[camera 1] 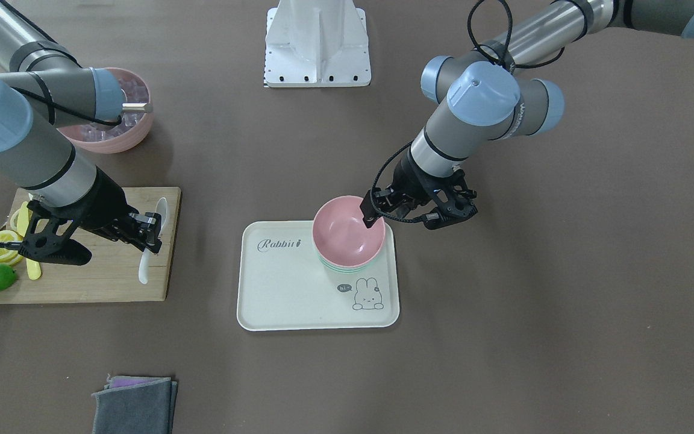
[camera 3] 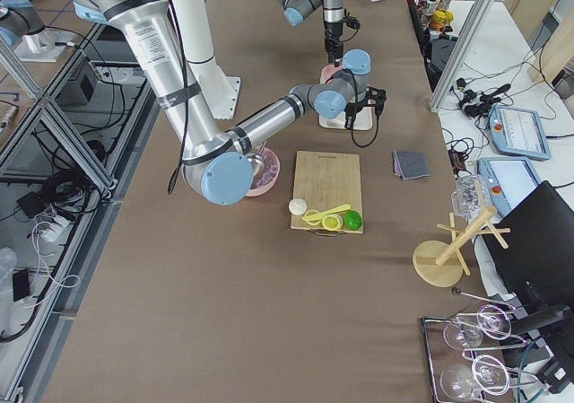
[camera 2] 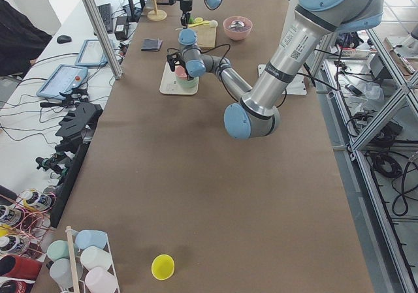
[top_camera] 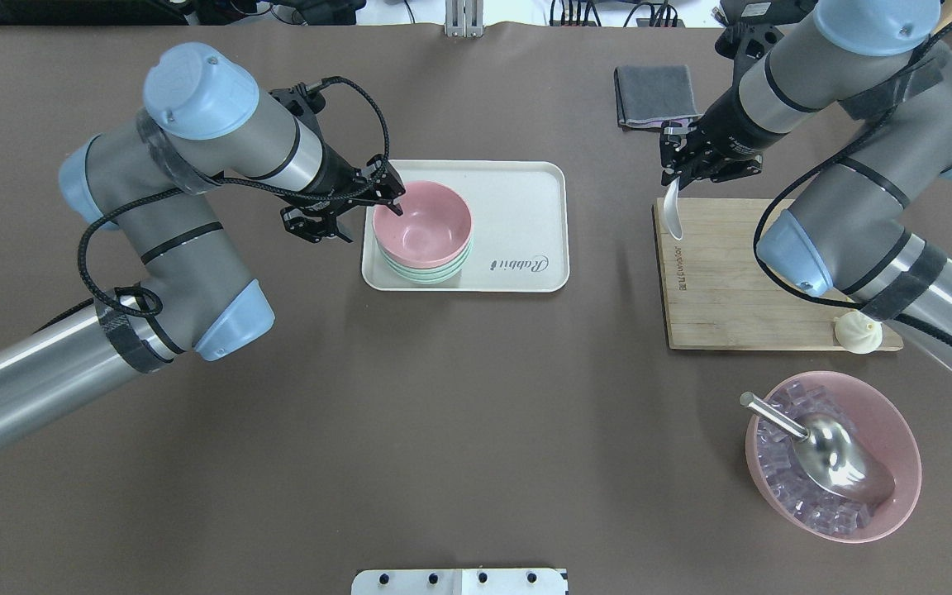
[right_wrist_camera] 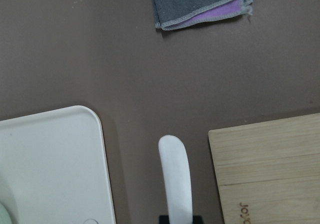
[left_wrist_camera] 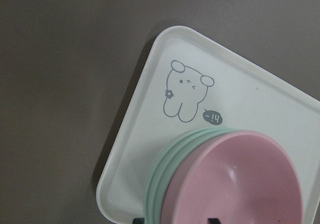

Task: Stack pink bowl on green and place spoon
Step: 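Release the white spoon into the pink bowl while the left arm withdraws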

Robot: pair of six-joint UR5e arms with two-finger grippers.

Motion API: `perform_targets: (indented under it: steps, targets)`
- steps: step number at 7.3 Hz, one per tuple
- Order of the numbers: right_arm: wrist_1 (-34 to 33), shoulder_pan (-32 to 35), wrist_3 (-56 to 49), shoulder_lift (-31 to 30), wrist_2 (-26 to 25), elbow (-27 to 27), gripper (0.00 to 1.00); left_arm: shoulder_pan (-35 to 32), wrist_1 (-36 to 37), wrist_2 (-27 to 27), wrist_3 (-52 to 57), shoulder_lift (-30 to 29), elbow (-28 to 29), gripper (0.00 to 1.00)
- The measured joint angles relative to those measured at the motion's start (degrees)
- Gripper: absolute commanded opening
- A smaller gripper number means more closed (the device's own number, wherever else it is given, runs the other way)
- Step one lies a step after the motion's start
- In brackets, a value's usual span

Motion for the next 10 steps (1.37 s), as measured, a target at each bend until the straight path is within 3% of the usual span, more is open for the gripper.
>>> perform_targets:
  steps: [2, 5, 7, 10]
  targets:
    - [-0.01, -0.28, 6.52, 4.48, 0.15, 0.37, 0.00, -5.33, 0.37, -3.39, 0.38, 2.82, -3.73, 0.98]
    - [0.07, -3.16, 16.69, 13.08, -1.51, -0.60, 0.00, -15.22, 0.14, -5.45, 15.52, 19.02, -12.91, 0.98]
    - [1.28, -8.24, 17.95, 18.92, -8.27, -5.04, 0.00, -18.71, -1.18, -5.21, 25.03, 26.43, -14.46, 0.98]
    - [9.27, -13.59, 19.05, 21.76, -15.84, -12.46, 0.00, -19.27, -1.65, -5.21, 26.68, 27.92, -13.91, 0.98]
